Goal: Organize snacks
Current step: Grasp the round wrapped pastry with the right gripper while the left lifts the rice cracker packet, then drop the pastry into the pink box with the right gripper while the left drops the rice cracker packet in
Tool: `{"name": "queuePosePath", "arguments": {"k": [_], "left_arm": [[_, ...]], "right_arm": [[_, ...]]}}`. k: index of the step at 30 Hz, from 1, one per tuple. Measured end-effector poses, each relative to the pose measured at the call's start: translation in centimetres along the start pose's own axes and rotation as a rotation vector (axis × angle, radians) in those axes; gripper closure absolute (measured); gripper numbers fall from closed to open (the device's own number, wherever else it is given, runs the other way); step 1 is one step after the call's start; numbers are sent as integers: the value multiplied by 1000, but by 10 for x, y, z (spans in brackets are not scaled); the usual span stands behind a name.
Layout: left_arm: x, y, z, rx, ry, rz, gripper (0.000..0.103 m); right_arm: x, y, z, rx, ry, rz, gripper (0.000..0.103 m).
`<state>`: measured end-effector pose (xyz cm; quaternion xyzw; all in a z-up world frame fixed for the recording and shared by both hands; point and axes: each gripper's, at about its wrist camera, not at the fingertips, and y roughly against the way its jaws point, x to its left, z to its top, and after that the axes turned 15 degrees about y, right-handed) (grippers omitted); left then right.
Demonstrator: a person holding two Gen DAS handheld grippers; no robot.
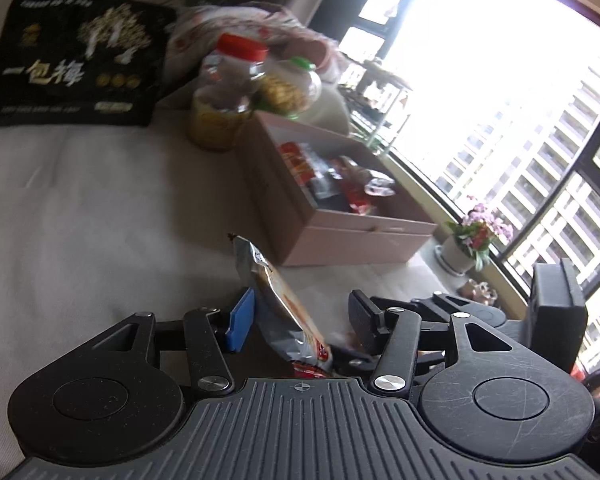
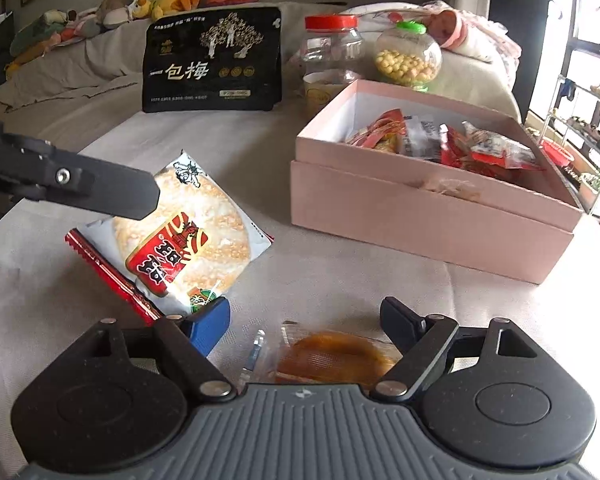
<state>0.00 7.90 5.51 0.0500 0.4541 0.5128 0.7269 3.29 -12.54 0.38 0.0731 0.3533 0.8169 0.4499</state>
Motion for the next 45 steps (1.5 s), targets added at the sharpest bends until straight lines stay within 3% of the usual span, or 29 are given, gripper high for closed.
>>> {"name": "queuePosePath", "arguments": {"k": [11, 16, 21, 24, 27, 29, 33, 39, 45], "left_arm": [[-37, -24, 5, 13, -67, -6, 46], [-54, -31, 5, 40, -93, -63, 49], [-65, -56, -6, 65, -166, 3, 52], [-66, -69, -12, 54, -225, 78, 65], [-60, -75, -17, 57, -239, 93, 72], [-59, -73, -19, 40, -239, 102, 80], [-52, -59, -22, 47, -173, 83, 81], [-48, -33, -32, 42, -143, 83, 81], [-51, -22, -36, 47, -146, 77, 81]], "right_arm": [[-20, 7, -13, -12, -61, -25, 20], [-11, 15, -15, -26, 9, -41, 20], [-2, 26, -18, -70, 95, -97, 19], [-1, 37, -22, -90, 118, -107, 19], [1, 49, -29, -102, 163, -134, 19], [1, 54, -34, -95, 170, -141, 18], [-2, 53, -38, -52, 109, -88, 17], [-11, 48, -40, -17, 47, -97, 14], [-12, 44, -45, 38, 79, -144, 8]]}}
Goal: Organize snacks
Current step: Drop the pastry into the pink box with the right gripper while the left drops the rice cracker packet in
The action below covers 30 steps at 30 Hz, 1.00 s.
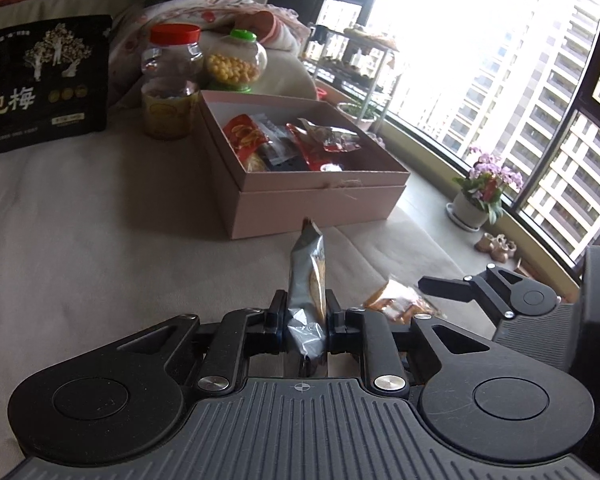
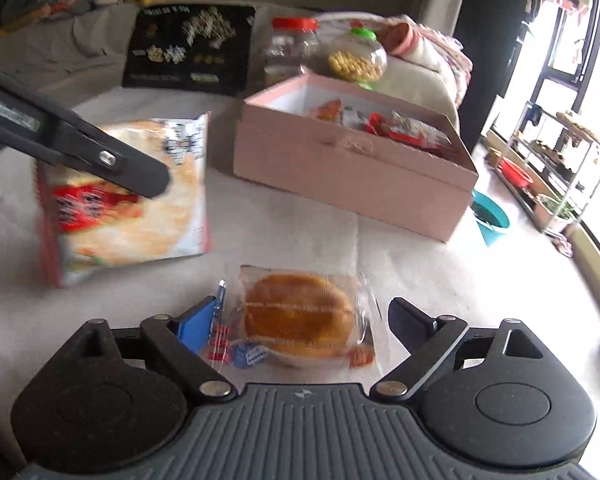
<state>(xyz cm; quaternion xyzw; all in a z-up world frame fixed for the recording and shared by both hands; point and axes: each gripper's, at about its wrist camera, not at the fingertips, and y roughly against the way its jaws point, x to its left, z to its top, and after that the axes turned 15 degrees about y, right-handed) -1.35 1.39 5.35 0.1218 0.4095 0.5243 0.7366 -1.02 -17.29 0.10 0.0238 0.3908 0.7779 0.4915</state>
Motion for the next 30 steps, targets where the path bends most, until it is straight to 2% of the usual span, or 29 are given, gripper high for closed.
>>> {"name": "queuePosePath", "arguments": {"k": [4, 5, 7, 11, 15, 18, 20, 24, 27, 30], "left_arm": [[-3, 0, 0, 0, -8, -5, 81], [-3, 0, 0, 1, -9, -6, 81], [-4, 0, 0, 2, -10, -8, 81], [-5, 0, 2, 3, -9, -18, 81], [-8, 5, 12, -21, 4, -76, 81], [-12, 9, 40, -74, 20, -126, 81], [-16, 4, 69, -135, 28, -149, 81], [-19, -30, 132, -207, 67, -187, 81], [-20, -69, 170, -191, 98, -220, 81], [-9, -111, 192, -123, 145, -233, 81]], "right_arm": [[-12, -1, -5, 4, -62, 36, 8], [-15, 0, -6, -3, -80, 51, 11], [-20, 6, -7, -25, -96, 82, 23], [-24, 17, -3, -50, -66, 107, 31], [-37, 30, 11, -101, -63, 106, 34], [-55, 42, 29, -174, -67, 79, 34], [-67, 47, 46, -227, -60, 29, 34], [-92, 32, 81, -284, -46, -63, 34], [-109, 2, 103, -272, -56, -71, 34], [-124, -35, 118, -231, -64, -80, 34]]}}
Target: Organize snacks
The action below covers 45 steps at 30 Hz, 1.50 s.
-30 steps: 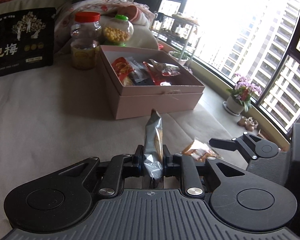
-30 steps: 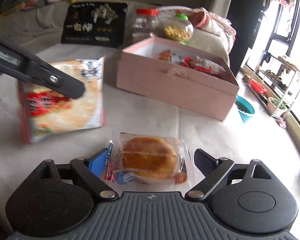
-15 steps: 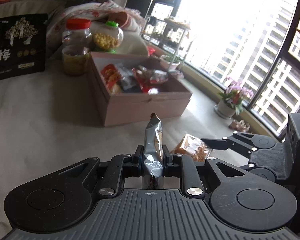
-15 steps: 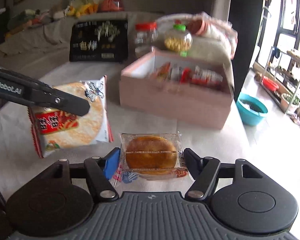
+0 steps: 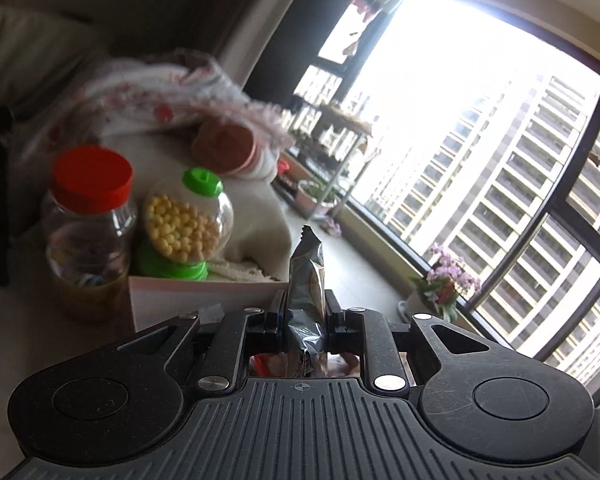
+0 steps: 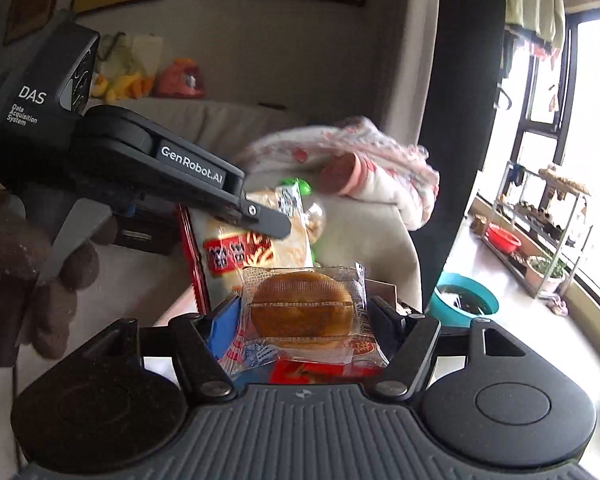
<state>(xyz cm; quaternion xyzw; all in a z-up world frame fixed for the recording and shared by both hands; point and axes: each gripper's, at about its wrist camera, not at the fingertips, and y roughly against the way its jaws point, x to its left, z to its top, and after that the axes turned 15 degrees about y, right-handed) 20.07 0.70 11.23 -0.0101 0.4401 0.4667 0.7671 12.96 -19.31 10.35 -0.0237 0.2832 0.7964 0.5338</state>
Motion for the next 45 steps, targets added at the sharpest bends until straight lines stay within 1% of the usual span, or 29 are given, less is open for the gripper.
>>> {"name": "queuePosePath", "arguments": {"k": [2, 4, 6, 7, 8, 10, 11, 13, 15, 17, 19, 21, 23, 25, 28, 30, 32, 33, 35, 37, 39, 40, 41, 45], "left_arm": [[15, -19, 5, 40, 46, 6, 81], [31, -36, 6, 90, 68, 52, 79], [40, -52, 4, 121, 43, 128, 77], [42, -59, 3, 129, 17, 165, 73], [42, -62, 1, 122, -17, 188, 67], [41, -62, 1, 92, -81, 211, 65], [39, -58, 2, 61, -96, 214, 65], [36, -45, 7, -16, -92, 202, 65], [29, -29, 13, -84, -89, 191, 65], [20, -13, 16, -137, -93, 190, 65], [10, 7, 15, -172, -96, 179, 65], [-2, 33, -1, -181, -115, 164, 65], [-14, 56, -32, -139, -128, 169, 65], [-21, 72, -69, -77, -126, 213, 65], [-15, 87, -136, -33, -102, 289, 65], [-10, 89, -177, -6, -107, 341, 65], [-7, 83, -205, 12, -139, 382, 65], [-4, 77, -214, 22, -152, 408, 65], [1, 70, -224, 48, -133, 433, 64], [0, 67, -228, 22, -146, 444, 65], [-2, 66, -231, 12, -154, 449, 64], [-2, 64, -232, 4, -155, 450, 64], [-2, 64, -229, -4, -153, 449, 64], [-4, 67, -230, -30, -142, 449, 64]], "right_arm": [[-9, -27, 0, 38, -21, 16, 34], [-19, -54, -4, 100, -45, 45, 31], [-27, -78, -8, 179, -70, 82, 27], [-31, -86, -10, 203, -91, 87, 25], [-34, -88, -12, 210, -111, 92, 25], [-38, -81, -12, 195, -131, 96, 24], [-39, -75, -12, 179, -136, 90, 24], [-42, -57, -9, 118, -142, 65, 23], [-44, -38, -4, 53, -138, 22, 18], [-44, -21, 1, 15, -130, -28, 18], [-45, -3, 4, -9, -144, -48, 17], [-43, 14, 0, -13, -169, -27, 16], [-36, 29, -10, 6, -193, 1, 16], [-26, 45, -27, 32, -214, 31, 15], [-6, 53, -58, 105, -240, 51, 15], [8, 55, -80, 166, -253, 51, 15], [20, 56, -97, 210, -257, 50, 15], [25, 58, -106, 223, -255, 40, 15], [32, 59, -117, 240, -241, 7, 15], [34, 55, -124, 256, -234, -18, 15], [32, 50, -130, 277, -257, -8, 15], [31, 47, -134, 279, -270, 0, 14], [32, 49, -136, 265, -269, -8, 14], [35, 51, -136, 259, -253, -20, 12]]}}
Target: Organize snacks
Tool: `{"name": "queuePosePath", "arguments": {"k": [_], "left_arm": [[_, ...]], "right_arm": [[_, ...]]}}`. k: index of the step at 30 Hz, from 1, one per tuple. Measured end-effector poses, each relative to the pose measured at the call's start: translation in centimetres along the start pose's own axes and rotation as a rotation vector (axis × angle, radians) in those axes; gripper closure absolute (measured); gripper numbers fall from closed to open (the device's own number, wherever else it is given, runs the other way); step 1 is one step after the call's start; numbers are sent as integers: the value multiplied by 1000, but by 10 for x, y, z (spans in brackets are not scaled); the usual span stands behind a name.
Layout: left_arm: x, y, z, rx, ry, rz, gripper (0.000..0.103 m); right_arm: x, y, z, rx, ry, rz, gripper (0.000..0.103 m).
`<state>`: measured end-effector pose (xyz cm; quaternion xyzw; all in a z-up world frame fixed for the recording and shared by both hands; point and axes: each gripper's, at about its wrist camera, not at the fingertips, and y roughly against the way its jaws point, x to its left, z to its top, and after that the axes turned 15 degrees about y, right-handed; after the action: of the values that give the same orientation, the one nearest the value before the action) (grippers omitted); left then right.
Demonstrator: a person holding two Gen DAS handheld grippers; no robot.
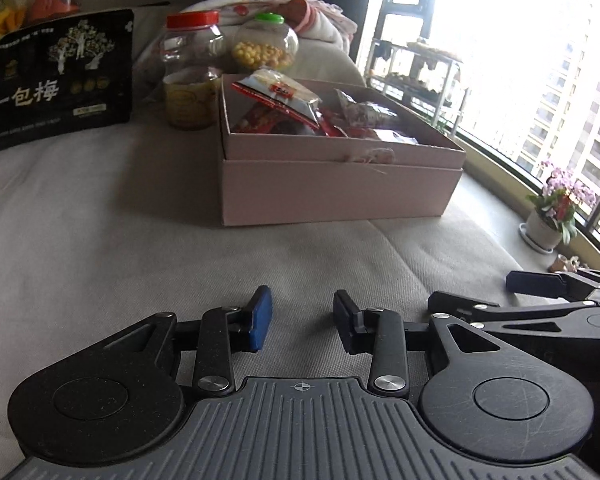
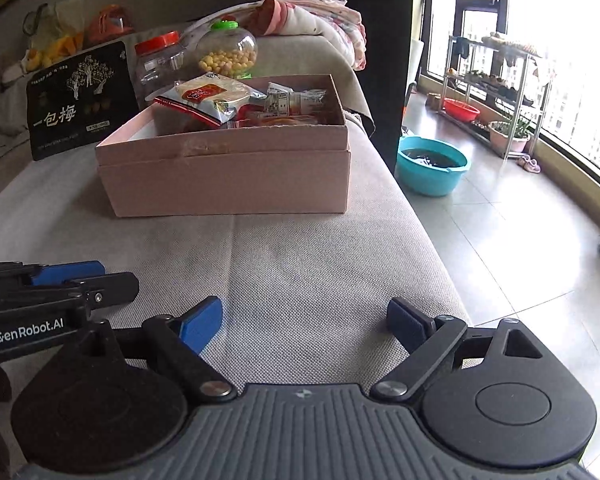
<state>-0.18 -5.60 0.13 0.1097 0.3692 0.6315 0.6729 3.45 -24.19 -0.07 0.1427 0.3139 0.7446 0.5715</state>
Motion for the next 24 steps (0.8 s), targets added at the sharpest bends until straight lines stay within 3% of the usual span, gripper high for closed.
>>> {"name": "queuePosePath", "arguments": {"k": [7, 24], "left_arm": [[-15, -2, -5, -21, -75, 58, 64], [-11, -2, -3, -21, -44, 54, 64]], "right_arm": [[-4, -4, 5, 19, -22, -16, 12], [-4, -5, 1, 10, -18, -15, 9]]}}
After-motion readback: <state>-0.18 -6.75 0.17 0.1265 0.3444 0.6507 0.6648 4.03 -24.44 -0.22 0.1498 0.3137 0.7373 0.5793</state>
